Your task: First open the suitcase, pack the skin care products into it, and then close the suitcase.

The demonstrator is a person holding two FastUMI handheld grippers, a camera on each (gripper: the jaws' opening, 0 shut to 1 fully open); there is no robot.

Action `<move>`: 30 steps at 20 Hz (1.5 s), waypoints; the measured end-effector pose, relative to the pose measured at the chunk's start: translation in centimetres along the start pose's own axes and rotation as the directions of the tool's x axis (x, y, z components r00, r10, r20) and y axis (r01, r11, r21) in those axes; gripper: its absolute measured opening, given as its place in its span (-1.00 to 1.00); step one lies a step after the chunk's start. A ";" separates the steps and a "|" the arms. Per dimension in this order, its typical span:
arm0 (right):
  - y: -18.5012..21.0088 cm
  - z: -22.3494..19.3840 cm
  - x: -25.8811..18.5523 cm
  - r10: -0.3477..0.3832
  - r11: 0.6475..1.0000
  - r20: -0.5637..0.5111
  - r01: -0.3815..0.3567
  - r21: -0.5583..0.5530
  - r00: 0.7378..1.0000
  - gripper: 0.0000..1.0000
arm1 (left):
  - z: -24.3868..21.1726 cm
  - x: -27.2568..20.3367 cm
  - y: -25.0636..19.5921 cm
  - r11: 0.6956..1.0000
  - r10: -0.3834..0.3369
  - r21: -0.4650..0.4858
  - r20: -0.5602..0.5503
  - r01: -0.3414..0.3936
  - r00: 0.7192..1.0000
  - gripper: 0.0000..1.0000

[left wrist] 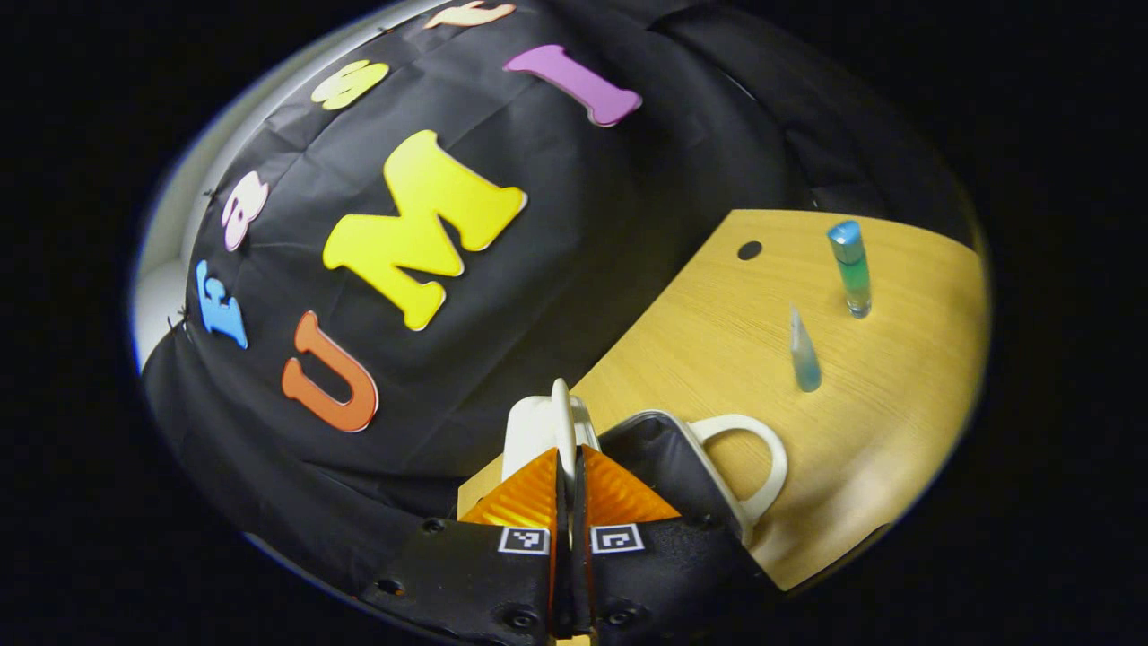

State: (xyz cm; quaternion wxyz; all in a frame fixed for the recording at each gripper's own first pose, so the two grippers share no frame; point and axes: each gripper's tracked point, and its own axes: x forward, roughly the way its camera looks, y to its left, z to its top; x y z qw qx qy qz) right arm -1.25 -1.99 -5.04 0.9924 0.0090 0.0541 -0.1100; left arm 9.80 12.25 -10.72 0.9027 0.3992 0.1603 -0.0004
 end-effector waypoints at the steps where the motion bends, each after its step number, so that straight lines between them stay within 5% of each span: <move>1: 0.8 0.0 0.0 0.008 1.000 -0.002 -0.008 -0.001 1.000 0.58 | -0.2 0.0 2.0 0.999 0.014 -0.030 -0.002 -0.014 1.000 -0.94; 17: 11.4 0.1 0.0 0.097 0.993 -0.037 -0.099 -0.060 0.995 0.59 | -15.6 2.0 20.2 0.967 0.141 -0.201 -0.100 -0.159 0.985 -0.94; 30: 15.0 -2.4 -1.0 0.051 0.990 -0.111 -0.065 -0.127 0.993 0.59 | -29.6 7.6 21.6 0.972 0.046 -0.220 -0.188 -0.088 0.981 -0.94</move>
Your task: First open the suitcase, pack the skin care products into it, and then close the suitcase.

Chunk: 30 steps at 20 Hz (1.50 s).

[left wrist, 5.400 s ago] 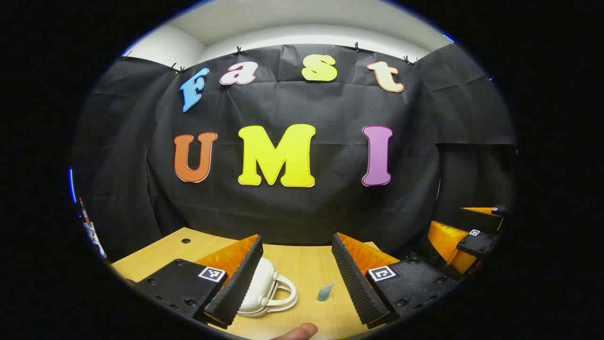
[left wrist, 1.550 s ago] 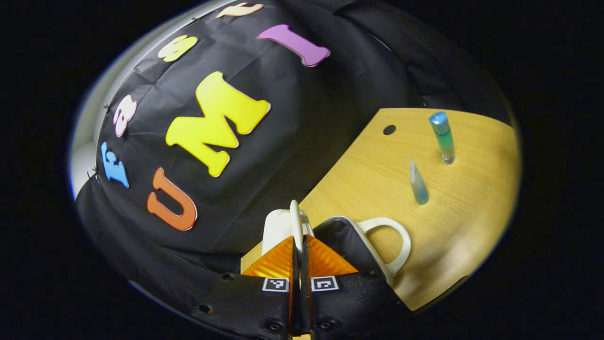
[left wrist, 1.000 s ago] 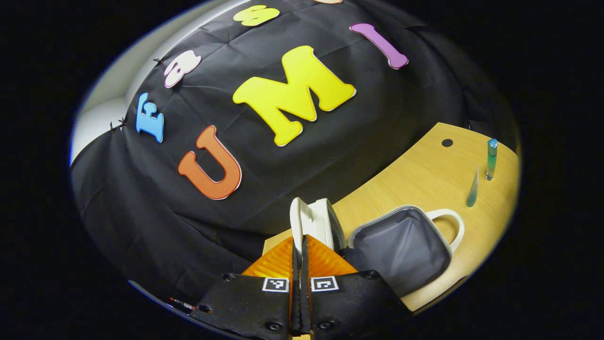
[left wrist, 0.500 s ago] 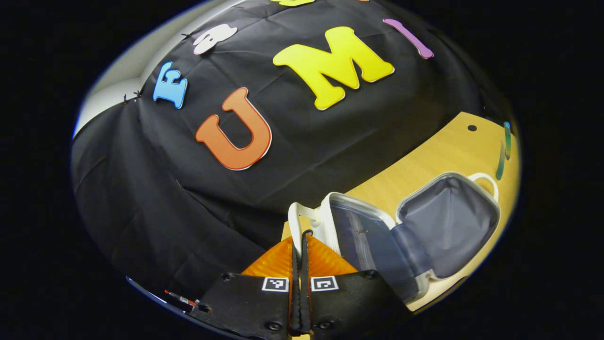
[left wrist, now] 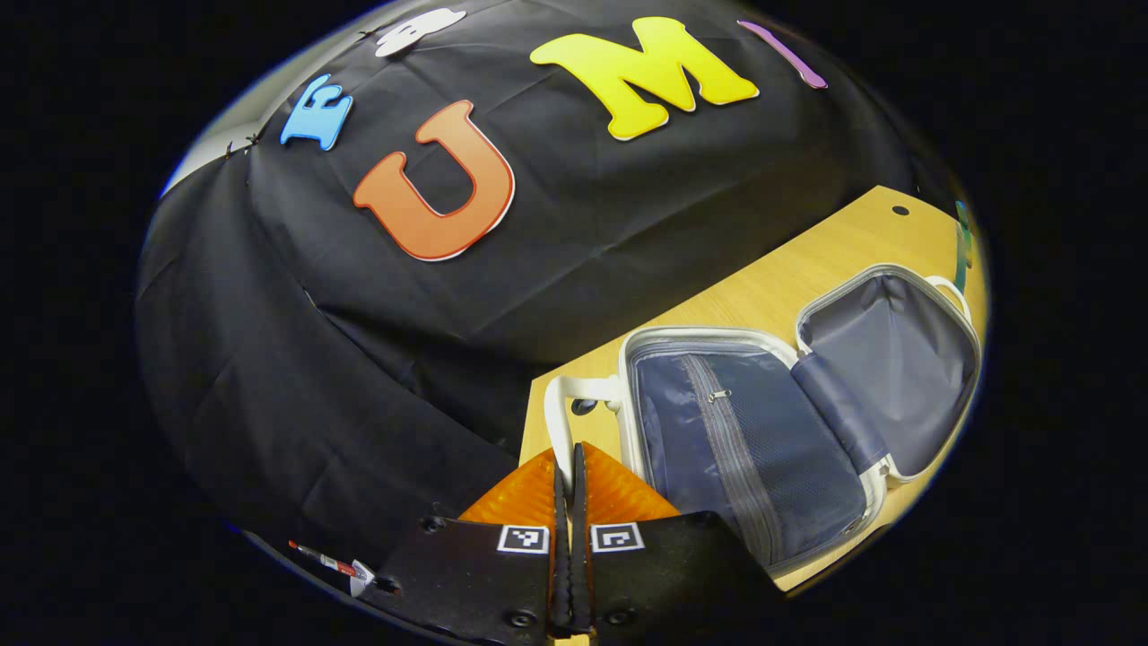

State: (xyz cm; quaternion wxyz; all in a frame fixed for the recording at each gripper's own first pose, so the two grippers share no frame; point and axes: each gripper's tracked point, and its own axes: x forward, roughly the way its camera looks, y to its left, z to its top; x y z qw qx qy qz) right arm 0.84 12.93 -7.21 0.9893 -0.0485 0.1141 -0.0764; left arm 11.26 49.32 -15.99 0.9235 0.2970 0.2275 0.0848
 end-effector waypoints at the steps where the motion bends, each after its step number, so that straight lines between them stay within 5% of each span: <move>1: 0.3 -0.2 0.0 -0.003 1.000 -0.006 0.003 -0.004 1.000 0.59 | -0.9 0.5 -0.1 1.000 -0.009 0.002 -0.013 0.009 1.000 -0.94; 12: 2.7 -3.4 0.7 -0.023 0.999 -0.115 0.026 0.022 0.993 0.60 | -10.4 5.5 -3.7 0.983 -0.155 -0.128 -0.188 0.133 0.970 -0.90; 18: 2.7 -4.4 0.2 -0.021 1.000 -0.125 0.021 -0.003 0.992 0.59 | -11.7 6.3 -4.0 0.975 -0.160 -0.184 -0.195 0.124 0.968 -0.79; 22: 1.9 -4.9 0.1 -0.014 1.000 -0.121 0.013 -0.012 0.993 0.59 | -12.2 5.2 -2.7 0.977 -0.131 -0.190 -0.193 0.093 0.972 0.01; 24: 1.2 -5.3 0.2 -0.013 1.000 -0.119 0.010 -0.027 0.993 0.59 | -10.8 4.1 -2.4 0.976 -0.110 -0.203 -0.163 0.075 0.980 0.19; 27: 0.3 -5.9 0.5 0.011 1.000 -0.117 -0.014 -0.024 0.993 0.60 | -7.5 1.4 -4.5 0.961 -0.148 -0.250 -0.106 0.118 0.983 0.99; 30: -0.8 -6.4 1.0 0.035 0.999 -0.126 -0.038 -0.015 0.991 0.60 | -3.6 -1.0 -8.3 0.947 -0.185 -0.274 -0.038 0.168 0.982 0.98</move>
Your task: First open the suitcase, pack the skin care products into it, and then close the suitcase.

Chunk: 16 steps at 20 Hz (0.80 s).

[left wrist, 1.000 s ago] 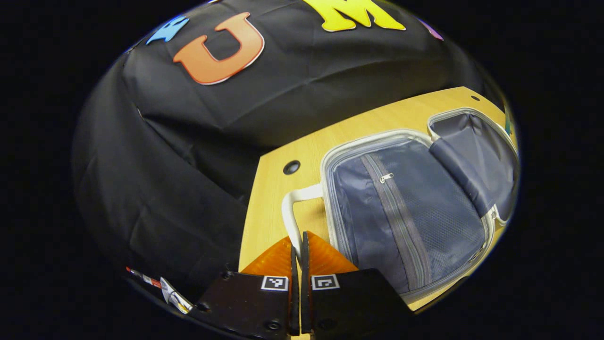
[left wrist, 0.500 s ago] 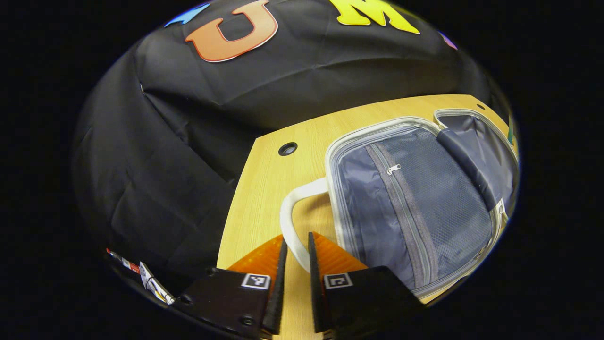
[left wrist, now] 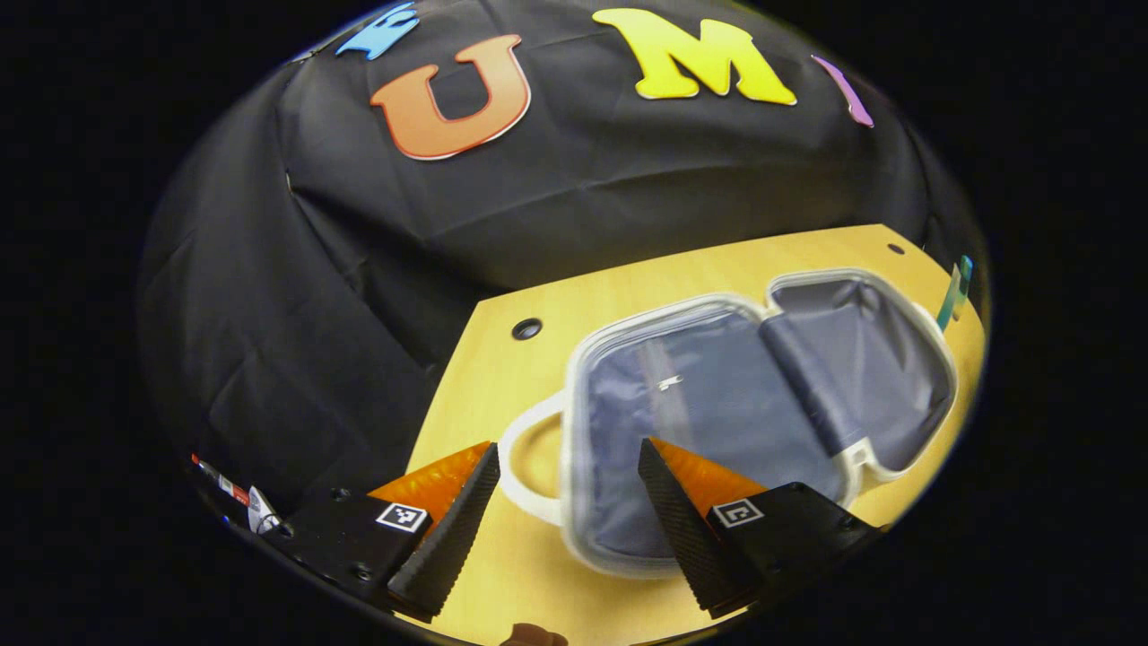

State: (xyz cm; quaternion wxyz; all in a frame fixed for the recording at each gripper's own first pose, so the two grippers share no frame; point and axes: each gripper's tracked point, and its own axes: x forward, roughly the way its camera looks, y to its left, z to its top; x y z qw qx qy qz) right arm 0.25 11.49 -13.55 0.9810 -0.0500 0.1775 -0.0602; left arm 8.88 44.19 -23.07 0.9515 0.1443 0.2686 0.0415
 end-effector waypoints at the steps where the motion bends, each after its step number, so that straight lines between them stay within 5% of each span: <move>1: -0.4 -0.1 0.2 0.007 1.000 -0.002 -0.007 0.002 1.000 0.59 | 0.9 -0.3 -2.4 0.999 -0.036 -0.013 0.017 0.037 0.999 0.97; 8: -3.5 -1.3 1.5 0.057 0.998 -0.012 -0.057 -0.002 0.998 0.60 | 4.6 -2.5 -17.9 0.975 -0.212 -0.064 0.049 0.215 0.976 0.98; 16: -9.2 -3.7 2.7 0.050 0.998 -0.053 -0.048 0.037 0.997 0.60 | 10.2 -7.2 -32.9 0.912 -0.404 -0.026 0.106 0.409 0.909 0.98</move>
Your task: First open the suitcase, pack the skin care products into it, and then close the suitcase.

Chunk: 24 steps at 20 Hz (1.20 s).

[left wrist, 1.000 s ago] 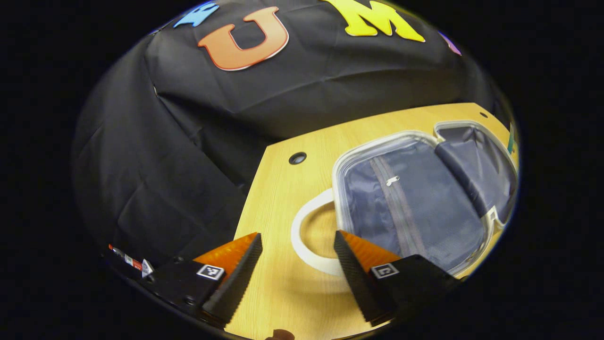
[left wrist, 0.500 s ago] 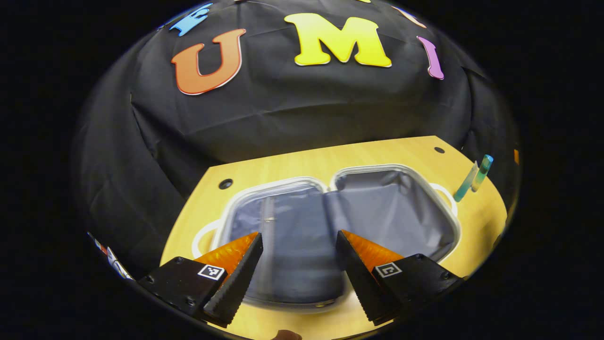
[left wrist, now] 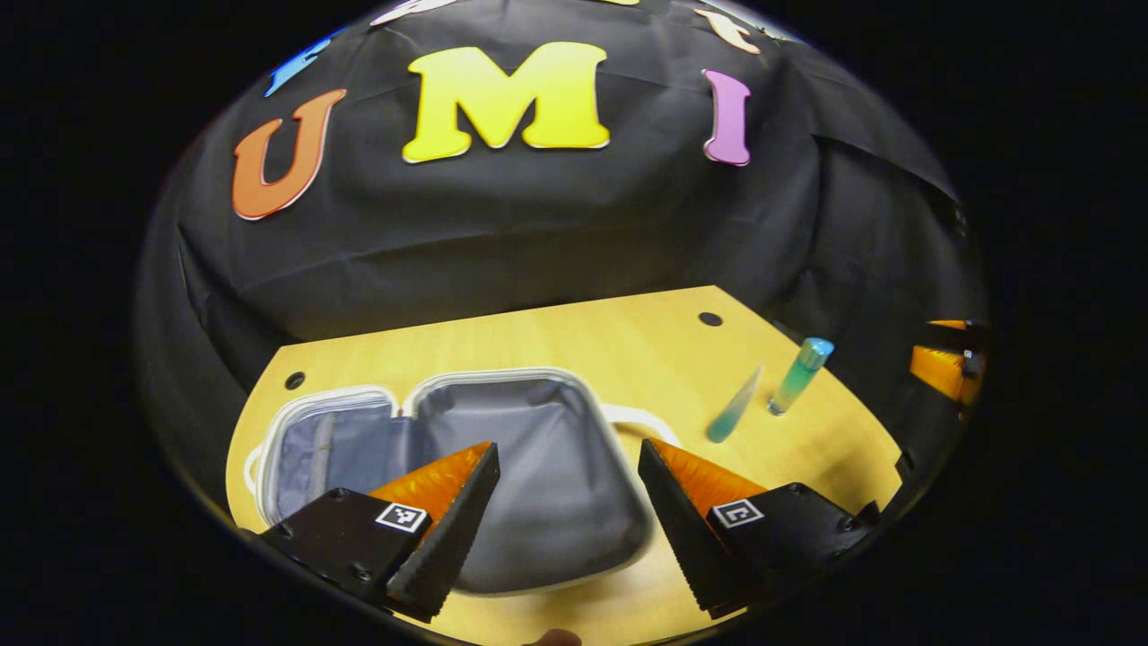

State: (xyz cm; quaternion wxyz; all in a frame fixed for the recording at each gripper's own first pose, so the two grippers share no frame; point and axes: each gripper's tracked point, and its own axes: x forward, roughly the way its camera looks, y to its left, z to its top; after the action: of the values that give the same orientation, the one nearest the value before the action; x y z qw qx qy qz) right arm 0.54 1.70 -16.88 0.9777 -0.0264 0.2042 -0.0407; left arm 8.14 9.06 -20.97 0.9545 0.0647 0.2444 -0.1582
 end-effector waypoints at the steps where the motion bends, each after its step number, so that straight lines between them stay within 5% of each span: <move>1: -0.8 -0.3 0.1 -0.004 1.000 -0.007 0.004 0.005 1.000 0.59 | 0.2 0.3 -1.8 1.000 -0.021 0.008 -0.001 0.021 1.000 0.98; 9: -5.2 -2.7 1.4 -0.011 1.000 -0.061 0.011 -0.005 0.998 0.59 | 0.1 5.3 -14.5 0.980 -0.174 0.095 -0.035 0.177 0.984 0.99; 13: -6.9 -3.5 2.4 -0.006 1.000 -0.086 0.006 -0.009 0.996 0.58 | -1.8 9.1 -16.8 0.978 -0.166 0.119 -0.071 0.173 0.984 0.99; 19: -7.6 -6.4 5.7 0.010 1.000 -0.143 -0.014 -0.022 0.990 0.60 | -3.6 14.5 -17.3 0.993 -0.109 0.030 -0.082 0.112 0.991 1.00; 23: -5.9 -7.2 7.8 0.083 0.995 -0.145 -0.091 -0.043 0.986 0.58 | -5.3 16.3 -16.8 0.997 -0.081 0.010 -0.118 0.083 0.990 0.67; 24: -5.3 -7.1 8.3 0.108 0.992 -0.132 -0.116 -0.058 0.985 0.59 | -5.6 16.8 -16.8 0.996 -0.083 0.005 -0.118 0.084 0.990 0.72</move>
State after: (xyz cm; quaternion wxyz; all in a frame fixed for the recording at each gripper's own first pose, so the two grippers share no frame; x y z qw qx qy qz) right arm 4.97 -4.55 -26.30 0.9619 -0.0441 0.2691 0.0193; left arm 13.92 -10.19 -34.81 0.9306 0.0685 0.3021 -0.1952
